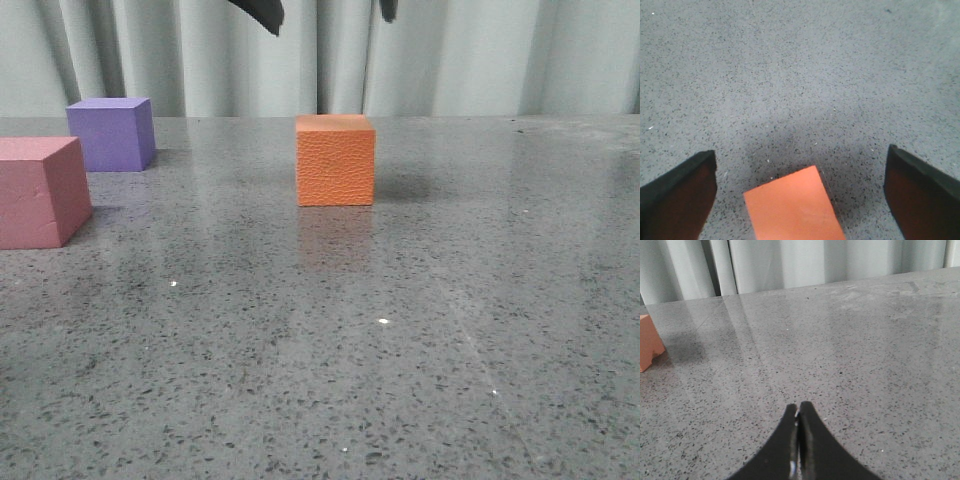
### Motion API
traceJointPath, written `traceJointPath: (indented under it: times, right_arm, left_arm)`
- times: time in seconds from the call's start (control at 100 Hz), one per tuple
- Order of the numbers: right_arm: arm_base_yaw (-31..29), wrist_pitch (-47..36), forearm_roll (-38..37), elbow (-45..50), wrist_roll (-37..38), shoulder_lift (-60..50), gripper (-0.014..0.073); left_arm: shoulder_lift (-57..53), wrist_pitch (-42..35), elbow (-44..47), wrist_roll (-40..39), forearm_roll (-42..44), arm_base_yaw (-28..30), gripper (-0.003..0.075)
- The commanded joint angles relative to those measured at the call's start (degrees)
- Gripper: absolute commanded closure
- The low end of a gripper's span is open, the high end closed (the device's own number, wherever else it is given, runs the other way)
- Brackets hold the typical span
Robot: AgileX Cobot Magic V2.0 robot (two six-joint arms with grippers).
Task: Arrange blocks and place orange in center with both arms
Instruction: 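Lower the open left gripper over the orange cube and close it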
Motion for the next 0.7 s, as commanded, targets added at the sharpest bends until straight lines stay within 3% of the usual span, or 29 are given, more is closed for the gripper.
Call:
traceJointPath:
  times: [0.0, 0.32, 0.47, 0.69]
  right_arm:
    - [-0.3, -4.9, 0.0, -0.8, -0.4, -1.1, 0.0662]
    - [-0.3, -4.9, 0.0, -0.8, -0.4, -1.1, 0.0662]
    - [-0.3, -4.9, 0.0, -0.8, -0.4, -1.1, 0.0662]
    - [-0.3, -4.9, 0.0, -0.8, -0.4, -1.1, 0.0662]
  left_arm:
    - [-1.3, -0.7, -4.1, -1.4, 2.4, -1.0, 0.0082]
    - [-0.7, 0.8, -4.1, -1.5, 2.6, -0.6, 0.0082]
    - [0.0, 3.8, -4.1, -7.6, 2.7, -0.6, 0.0082]
    - [2.2, 5.1, -4.1, -9.4, 2.0, -1.3, 0.0082]
